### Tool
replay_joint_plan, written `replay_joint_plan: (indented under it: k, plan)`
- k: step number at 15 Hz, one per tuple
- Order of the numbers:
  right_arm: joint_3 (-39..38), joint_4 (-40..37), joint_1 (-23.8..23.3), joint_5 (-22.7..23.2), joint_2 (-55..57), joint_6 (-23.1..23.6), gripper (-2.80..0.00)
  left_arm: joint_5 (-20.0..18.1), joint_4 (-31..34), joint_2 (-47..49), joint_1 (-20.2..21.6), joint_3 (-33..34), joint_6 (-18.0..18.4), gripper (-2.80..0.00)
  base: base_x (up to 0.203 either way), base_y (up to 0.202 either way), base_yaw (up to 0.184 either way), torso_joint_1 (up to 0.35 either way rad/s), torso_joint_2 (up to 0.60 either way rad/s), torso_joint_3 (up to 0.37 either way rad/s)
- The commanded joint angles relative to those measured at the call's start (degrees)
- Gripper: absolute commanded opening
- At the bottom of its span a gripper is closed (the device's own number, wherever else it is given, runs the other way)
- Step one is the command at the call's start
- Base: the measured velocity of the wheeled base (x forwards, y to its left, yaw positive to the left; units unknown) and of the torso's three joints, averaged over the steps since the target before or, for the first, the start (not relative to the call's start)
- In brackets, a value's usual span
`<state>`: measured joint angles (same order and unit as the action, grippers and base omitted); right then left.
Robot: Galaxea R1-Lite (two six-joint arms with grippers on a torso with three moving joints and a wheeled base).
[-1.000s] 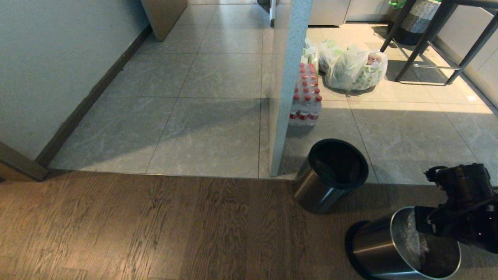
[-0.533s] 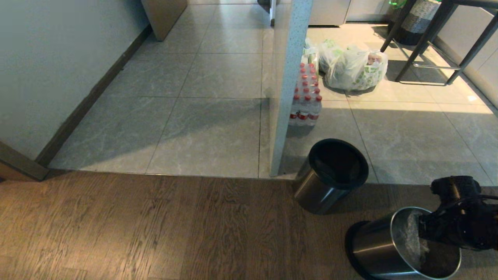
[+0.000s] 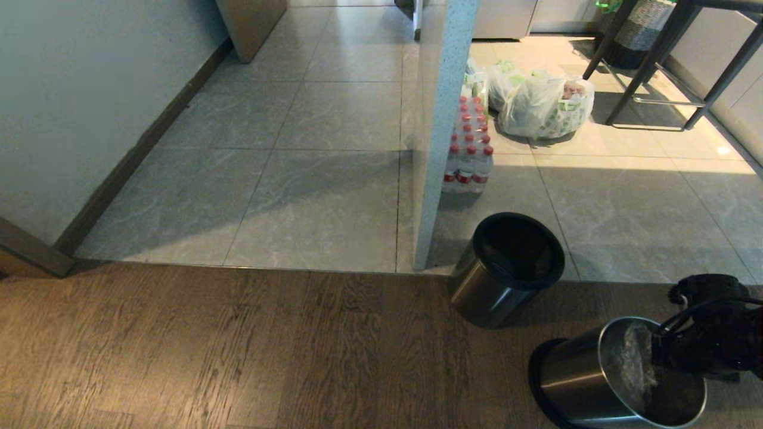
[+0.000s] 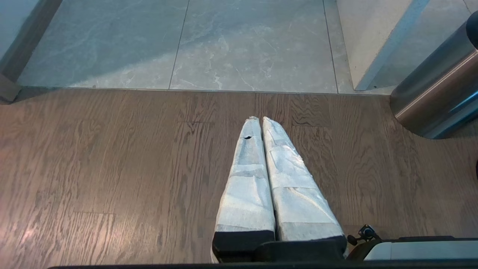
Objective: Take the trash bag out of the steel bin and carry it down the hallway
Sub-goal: Pick up the trash bag
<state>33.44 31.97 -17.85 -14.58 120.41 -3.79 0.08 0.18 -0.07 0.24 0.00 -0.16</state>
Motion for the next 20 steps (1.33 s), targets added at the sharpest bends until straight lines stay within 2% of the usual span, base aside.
replay_joint_plan:
  k: [1,4,6,11,16,20]
  plan:
    - [2.6,2.7,-0.2,3.8,4.6,-0.1,0.0,0.0,0.0,0.1,0.0,0.2,0.0,-2.8,0.0,0.0,0.0,0.0,0.0,0.0]
    - [4.5,6.9,-0.6,5.8,9.1,-0.2,0.0,0.0,0.0,0.1,0.0,0.2,0.0,-2.8,0.0,0.0,0.0,0.0,0.0,0.0]
    - [5.1,9.0,-2.0,9.3,11.3,0.4,0.0,0.0,0.0,0.1,0.0,0.2,0.0,-2.8,0.0,0.0,0.0,0.0,0.0,0.0]
    - [5.2,8.7,-3.4,13.3,13.9,0.4,0.0,0.0,0.0,0.1,0.0,0.2,0.0,-2.8,0.0,0.0,0.0,0.0,0.0,0.0]
    - [8.8,11.4,-3.4,14.6,18.4,0.5,0.0,0.0,0.0,0.1,0.0,0.2,0.0,-2.8,0.0,0.0,0.0,0.0,0.0,0.0]
    - [9.7,14.7,-4.4,15.9,20.5,2.5,0.0,0.0,0.0,0.1,0.0,0.2,0.0,-2.8,0.0,0.0,0.0,0.0,0.0,0.0]
